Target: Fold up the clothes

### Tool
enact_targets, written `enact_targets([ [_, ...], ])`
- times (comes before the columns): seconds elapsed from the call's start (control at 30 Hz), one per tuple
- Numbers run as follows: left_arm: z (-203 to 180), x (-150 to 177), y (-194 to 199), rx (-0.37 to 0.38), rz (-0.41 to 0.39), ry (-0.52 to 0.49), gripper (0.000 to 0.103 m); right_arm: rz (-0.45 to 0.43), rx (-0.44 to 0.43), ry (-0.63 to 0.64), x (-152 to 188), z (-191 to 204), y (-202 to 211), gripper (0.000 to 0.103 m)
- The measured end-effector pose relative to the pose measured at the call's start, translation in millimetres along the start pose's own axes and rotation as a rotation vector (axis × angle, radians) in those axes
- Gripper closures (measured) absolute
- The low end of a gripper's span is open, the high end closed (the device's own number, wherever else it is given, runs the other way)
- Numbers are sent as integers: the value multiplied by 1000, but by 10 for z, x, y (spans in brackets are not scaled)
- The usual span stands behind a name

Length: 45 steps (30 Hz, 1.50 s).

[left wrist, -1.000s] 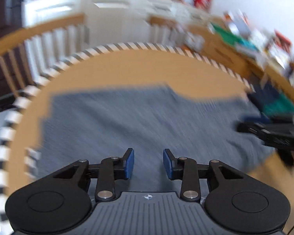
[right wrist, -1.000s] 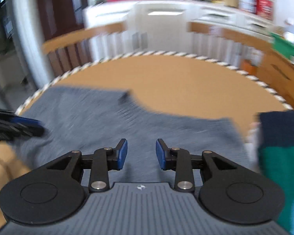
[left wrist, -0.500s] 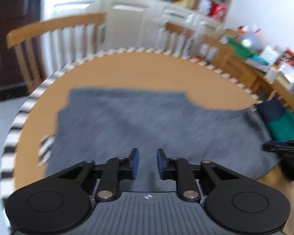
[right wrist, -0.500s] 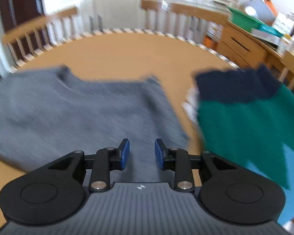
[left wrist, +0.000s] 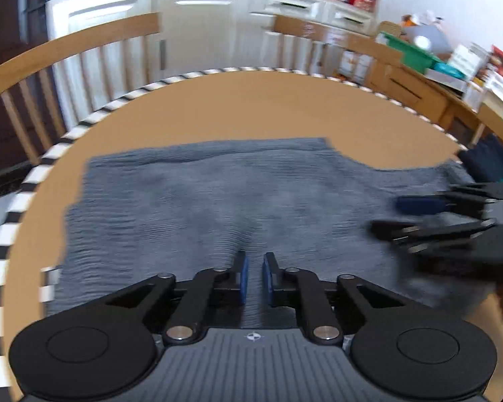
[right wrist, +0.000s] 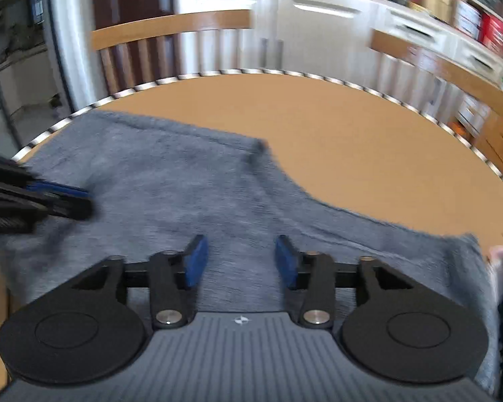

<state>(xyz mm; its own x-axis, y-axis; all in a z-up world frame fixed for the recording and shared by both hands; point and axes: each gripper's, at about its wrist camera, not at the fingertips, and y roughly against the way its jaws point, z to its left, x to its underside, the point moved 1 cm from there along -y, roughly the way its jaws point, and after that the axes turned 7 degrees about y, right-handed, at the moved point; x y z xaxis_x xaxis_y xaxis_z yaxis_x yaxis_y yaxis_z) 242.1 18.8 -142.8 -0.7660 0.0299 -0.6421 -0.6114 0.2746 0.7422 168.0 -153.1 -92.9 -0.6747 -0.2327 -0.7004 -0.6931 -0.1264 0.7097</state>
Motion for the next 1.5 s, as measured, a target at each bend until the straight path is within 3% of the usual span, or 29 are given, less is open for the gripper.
enact_targets([
  [0.13, 323, -81, 110, -52, 7, 39, 93, 10, 93, -71, 52, -270, 150, 53],
  [0.17, 361, -137, 139, -78, 1, 28, 91, 9, 112, -86, 55, -317, 206, 64],
  [0.2, 399, -193, 169, -104, -5, 18, 83, 9, 132, -101, 58, -365, 262, 76],
  [0.23, 437, -253, 185, -122, -13, 14, 67, 1, 147, -109, 65, -398, 333, 77],
  [0.27, 472, -320, 183, -131, -24, 18, 55, -21, 145, -109, 79, -401, 441, 73],
  [0.43, 505, -629, 77, -190, -19, 0, 49, 14, 96, -221, 225, -459, 752, 70],
  [0.6, 556, -619, -138, -260, 63, 31, 48, 74, 128, -363, 509, -619, 972, 59],
  [0.73, 583, -528, -130, -311, 80, 54, 28, 124, 162, -472, 763, -769, 990, 57],
  [0.8, 594, -504, -121, -309, 84, 68, 28, 139, 167, -532, 845, -826, 969, 57],
  [0.93, 563, -513, -115, -273, 95, 79, 46, 152, 137, -593, 904, -840, 870, 57],
  [1.03, 461, -500, -105, -293, 98, 20, 55, 179, 149, -521, 866, -734, 729, 59],
  [1.07, 425, -495, -103, -300, 99, -2, 58, 179, 165, -484, 845, -691, 700, 66],
  [1.1, 389, -488, -99, -307, 100, -27, 60, 179, 177, -451, 824, -658, 674, 80],
  [1.2, 301, -463, -84, -317, 106, -89, 71, 186, 192, -386, 766, -628, 620, 95],
  [1.27, 272, -433, -73, -316, 111, -112, 79, 192, 179, -369, 727, -655, 585, 98],
  [1.5, 271, -234, 115, -302, 140, -99, 80, 193, 182, -289, 513, -740, 359, 98],
])
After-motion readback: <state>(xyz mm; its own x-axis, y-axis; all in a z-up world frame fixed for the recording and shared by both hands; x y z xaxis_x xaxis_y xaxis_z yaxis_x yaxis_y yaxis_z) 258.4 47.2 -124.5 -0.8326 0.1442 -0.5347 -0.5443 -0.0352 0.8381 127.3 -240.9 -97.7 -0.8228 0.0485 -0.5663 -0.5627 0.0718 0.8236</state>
